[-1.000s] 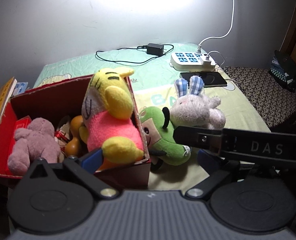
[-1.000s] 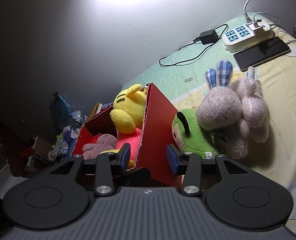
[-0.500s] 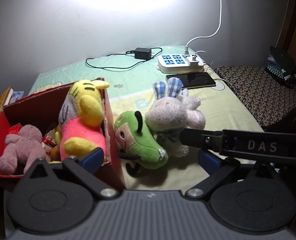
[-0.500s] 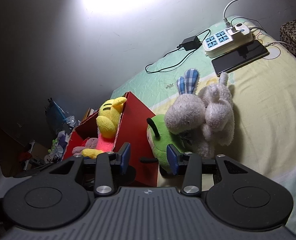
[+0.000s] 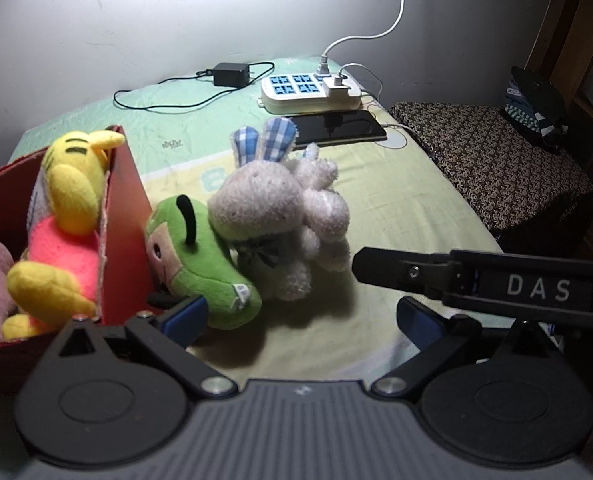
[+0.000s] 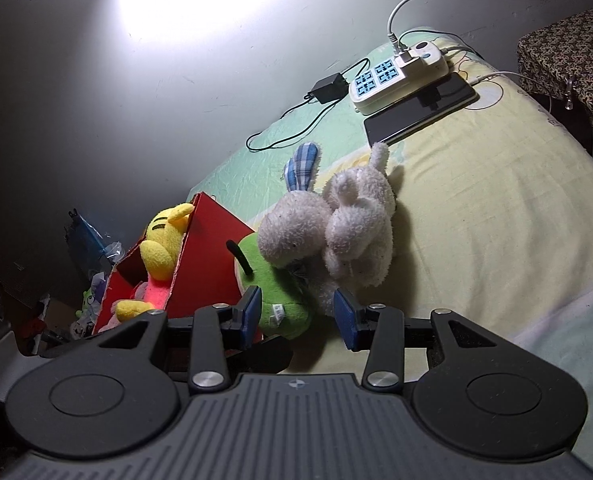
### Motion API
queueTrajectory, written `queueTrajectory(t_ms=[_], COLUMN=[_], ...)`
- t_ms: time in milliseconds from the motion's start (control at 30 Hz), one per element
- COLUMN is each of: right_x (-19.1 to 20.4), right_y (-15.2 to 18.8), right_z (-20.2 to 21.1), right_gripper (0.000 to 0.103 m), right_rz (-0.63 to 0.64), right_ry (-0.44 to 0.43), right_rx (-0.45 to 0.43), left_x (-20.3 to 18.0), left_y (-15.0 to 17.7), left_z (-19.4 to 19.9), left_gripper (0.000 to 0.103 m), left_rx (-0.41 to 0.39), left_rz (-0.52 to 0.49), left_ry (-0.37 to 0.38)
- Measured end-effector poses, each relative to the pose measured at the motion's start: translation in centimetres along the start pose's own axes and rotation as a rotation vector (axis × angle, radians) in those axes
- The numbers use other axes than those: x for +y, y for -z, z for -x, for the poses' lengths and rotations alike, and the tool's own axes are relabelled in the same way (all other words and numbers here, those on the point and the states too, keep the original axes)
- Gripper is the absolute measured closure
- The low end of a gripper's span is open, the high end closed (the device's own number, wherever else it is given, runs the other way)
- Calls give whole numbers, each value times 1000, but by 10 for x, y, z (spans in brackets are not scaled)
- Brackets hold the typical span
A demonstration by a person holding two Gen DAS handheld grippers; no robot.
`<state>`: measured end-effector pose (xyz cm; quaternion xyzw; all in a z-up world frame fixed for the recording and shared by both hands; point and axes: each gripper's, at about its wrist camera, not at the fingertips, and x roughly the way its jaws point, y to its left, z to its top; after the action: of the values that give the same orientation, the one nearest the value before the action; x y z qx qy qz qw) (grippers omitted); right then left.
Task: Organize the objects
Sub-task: 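Move the right tool toward the white bunny plush with checkered ears, then close the right tool on the white bunny plush and lift it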
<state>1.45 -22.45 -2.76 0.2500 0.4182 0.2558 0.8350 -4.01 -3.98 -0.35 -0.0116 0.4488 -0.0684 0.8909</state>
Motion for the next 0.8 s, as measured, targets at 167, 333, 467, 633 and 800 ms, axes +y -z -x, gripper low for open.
queueTrajectory(t_ms=[167, 333, 467, 633, 800], right_x=[-11, -20, -24, -27, -27], right_y=[-4, -9, -14, -25, -34], right_z=[-2, -6, -13, -23, -35], right_gripper=[59, 59, 59, 59, 59], right_rz=[-15, -28, -28, -18, -16], right_ry=[15, 27, 33, 44, 47], right_rx=[4, 11, 17, 22, 27], left_x=[-9, -18, -19, -11, -4], left_y=[3, 4, 4, 2, -2], left_z=[-14, -26, -34, -44, -51], left_gripper=[3, 3, 3, 3, 3], left_rx=[19, 33, 40, 53, 49], left_rz=[-13, -37, -36, -7, 17], left_ry=[33, 52, 63, 89, 113])
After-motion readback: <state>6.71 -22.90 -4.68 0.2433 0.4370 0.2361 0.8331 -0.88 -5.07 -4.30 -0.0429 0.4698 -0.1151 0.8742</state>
